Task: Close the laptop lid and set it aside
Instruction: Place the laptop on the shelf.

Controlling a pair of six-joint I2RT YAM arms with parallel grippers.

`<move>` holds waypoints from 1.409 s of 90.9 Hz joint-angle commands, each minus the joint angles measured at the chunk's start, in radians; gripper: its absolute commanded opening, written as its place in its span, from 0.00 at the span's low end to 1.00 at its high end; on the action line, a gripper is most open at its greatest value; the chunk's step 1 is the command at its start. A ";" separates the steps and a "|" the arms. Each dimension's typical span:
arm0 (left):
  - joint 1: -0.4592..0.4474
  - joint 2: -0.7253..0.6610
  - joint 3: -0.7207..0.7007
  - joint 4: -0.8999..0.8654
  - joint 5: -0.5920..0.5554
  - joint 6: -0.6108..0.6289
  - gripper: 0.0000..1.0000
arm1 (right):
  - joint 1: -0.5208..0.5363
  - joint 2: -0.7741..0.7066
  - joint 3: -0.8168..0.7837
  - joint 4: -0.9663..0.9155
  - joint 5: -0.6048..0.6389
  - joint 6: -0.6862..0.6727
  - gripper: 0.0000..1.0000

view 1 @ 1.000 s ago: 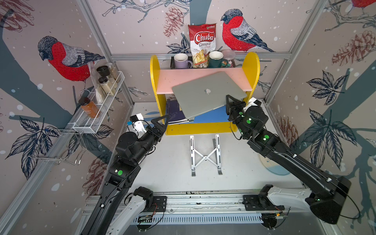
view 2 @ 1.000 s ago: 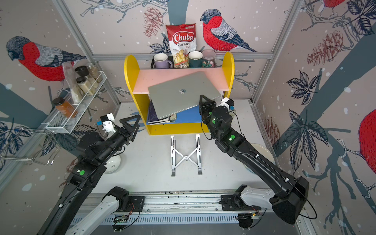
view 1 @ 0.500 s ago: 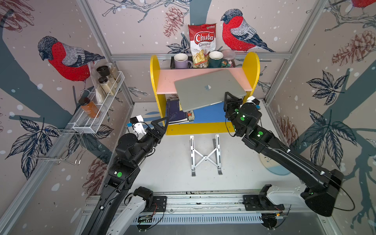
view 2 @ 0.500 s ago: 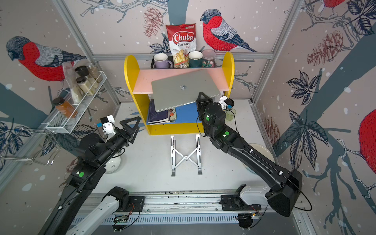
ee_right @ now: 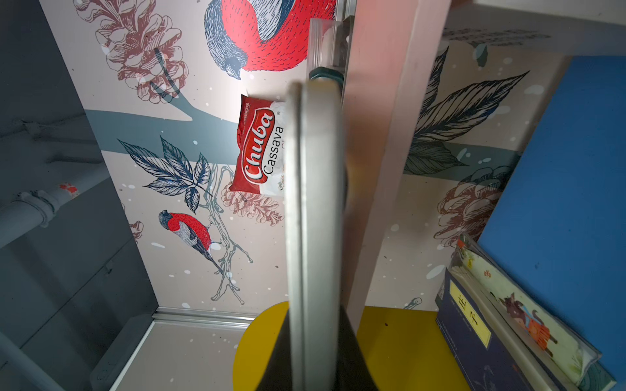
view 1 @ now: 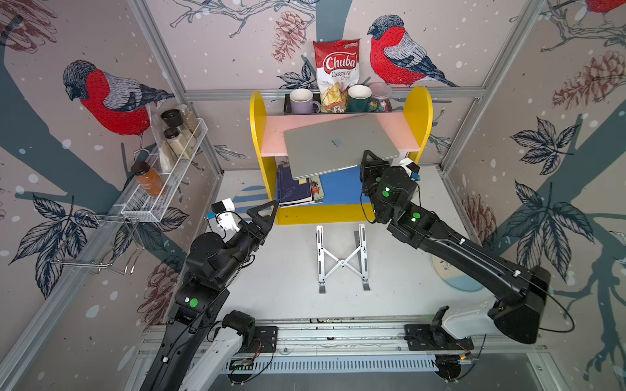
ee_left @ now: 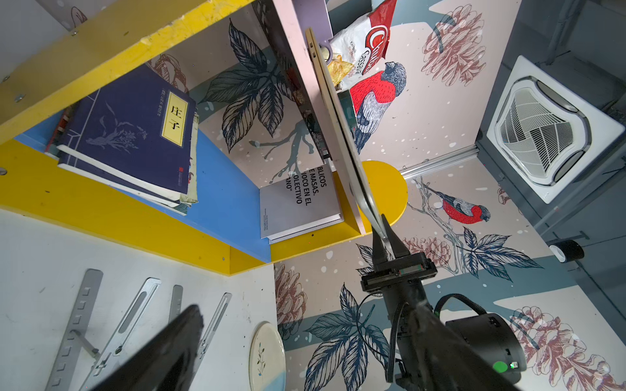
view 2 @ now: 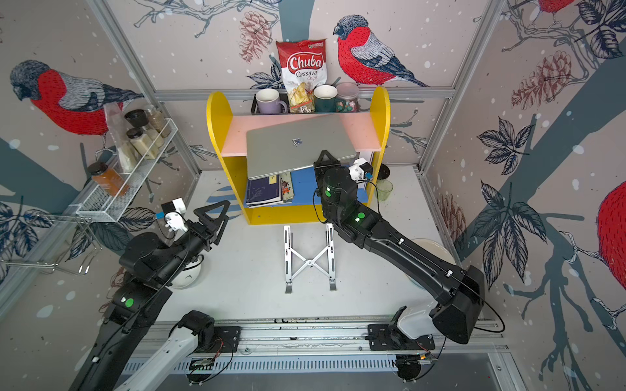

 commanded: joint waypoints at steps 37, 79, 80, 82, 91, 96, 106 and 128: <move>0.001 -0.058 -0.030 -0.035 0.008 0.002 0.95 | -0.058 0.100 0.165 0.041 0.053 0.069 0.00; 0.001 -0.069 -0.055 -0.015 0.011 -0.013 0.95 | -0.082 0.116 0.127 0.012 0.001 0.121 0.00; 0.001 -0.069 -0.055 -0.016 0.012 -0.013 0.95 | -0.083 0.115 0.125 0.012 0.000 0.123 0.00; 0.001 -0.070 -0.055 -0.016 0.012 -0.013 0.95 | -0.085 0.116 0.123 0.013 -0.004 0.126 0.02; 0.002 -0.075 -0.054 -0.020 0.012 -0.011 0.95 | -0.085 0.121 0.118 0.012 -0.013 0.129 0.09; 0.001 -0.075 -0.053 -0.024 0.014 -0.012 0.95 | -0.086 0.123 0.114 0.013 -0.014 0.134 0.17; 0.002 -0.076 -0.057 -0.024 0.018 -0.012 0.95 | -0.087 0.125 0.106 0.013 -0.015 0.139 0.29; 0.001 -0.080 -0.067 -0.021 0.017 -0.013 0.95 | -0.089 0.124 0.099 -0.012 -0.017 0.148 0.77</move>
